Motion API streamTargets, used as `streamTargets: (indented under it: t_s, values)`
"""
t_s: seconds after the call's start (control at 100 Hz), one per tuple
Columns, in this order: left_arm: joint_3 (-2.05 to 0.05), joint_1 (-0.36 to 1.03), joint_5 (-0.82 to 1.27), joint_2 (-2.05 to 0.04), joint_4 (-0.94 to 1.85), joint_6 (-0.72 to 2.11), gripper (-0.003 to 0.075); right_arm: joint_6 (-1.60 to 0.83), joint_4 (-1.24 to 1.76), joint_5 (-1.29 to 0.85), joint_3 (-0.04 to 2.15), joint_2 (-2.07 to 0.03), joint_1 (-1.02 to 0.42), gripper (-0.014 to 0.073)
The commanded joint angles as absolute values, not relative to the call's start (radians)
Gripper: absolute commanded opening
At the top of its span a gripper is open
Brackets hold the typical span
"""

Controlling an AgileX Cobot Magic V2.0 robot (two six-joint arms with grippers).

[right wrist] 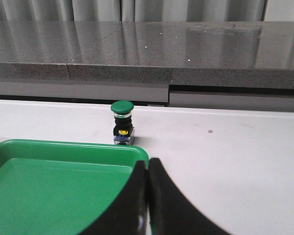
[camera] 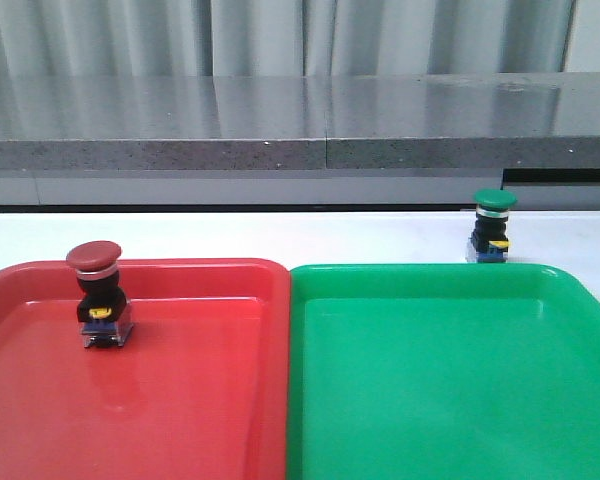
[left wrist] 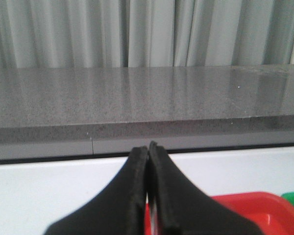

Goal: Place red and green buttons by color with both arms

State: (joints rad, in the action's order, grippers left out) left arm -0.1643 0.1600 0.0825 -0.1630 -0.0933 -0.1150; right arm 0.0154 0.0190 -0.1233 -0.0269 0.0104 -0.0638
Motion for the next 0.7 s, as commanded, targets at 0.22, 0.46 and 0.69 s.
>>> streamTargets:
  t_s: [0.22, 0.46, 0.69]
  values:
    - [-0.018, 0.066, -0.013, -0.045, -0.047, -0.125, -0.0019, 0.016, 0.008, -0.038, -0.013, 0.030, -0.058, -0.0109]
    - [0.043, 0.050, -0.010, 0.037, -0.047, -0.125, -0.0019, 0.016, 0.008, -0.038, -0.013, 0.030, -0.058, -0.0109]
    - [0.043, 0.050, -0.007, 0.034, -0.049, -0.125, -0.0019, 0.016, 0.008, -0.038, -0.013, 0.030, -0.058, -0.0109]
